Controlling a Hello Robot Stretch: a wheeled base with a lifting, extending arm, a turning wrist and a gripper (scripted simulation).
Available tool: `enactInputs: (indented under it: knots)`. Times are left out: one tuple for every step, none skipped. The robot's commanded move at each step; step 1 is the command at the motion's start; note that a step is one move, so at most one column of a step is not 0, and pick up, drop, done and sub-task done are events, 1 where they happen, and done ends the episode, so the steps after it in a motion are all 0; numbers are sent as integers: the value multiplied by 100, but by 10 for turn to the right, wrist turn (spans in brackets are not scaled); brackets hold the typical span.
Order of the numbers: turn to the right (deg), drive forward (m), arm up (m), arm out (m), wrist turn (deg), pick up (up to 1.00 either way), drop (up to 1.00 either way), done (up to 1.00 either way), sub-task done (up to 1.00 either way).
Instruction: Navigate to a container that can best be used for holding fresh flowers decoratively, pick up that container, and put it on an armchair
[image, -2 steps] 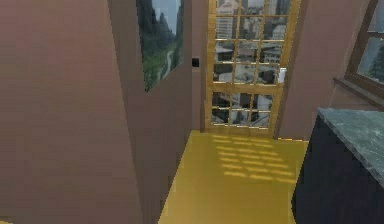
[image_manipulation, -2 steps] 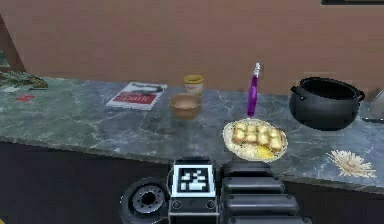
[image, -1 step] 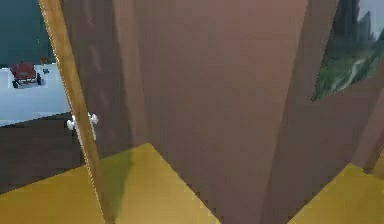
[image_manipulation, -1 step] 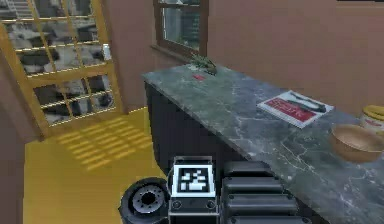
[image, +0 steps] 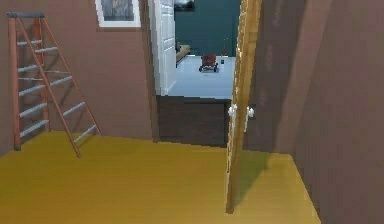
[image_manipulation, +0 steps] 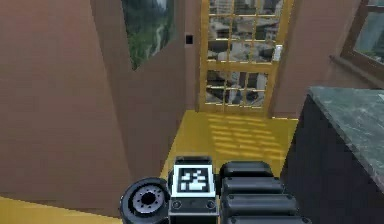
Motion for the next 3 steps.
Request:
enactInputs:
  knots:
    - [-30,0,0,0,0,0,0,0,0]
    - [0,15,0,0,0,0,0,0,0]
    - [-240,0,0,0,0,0,0,0,0]
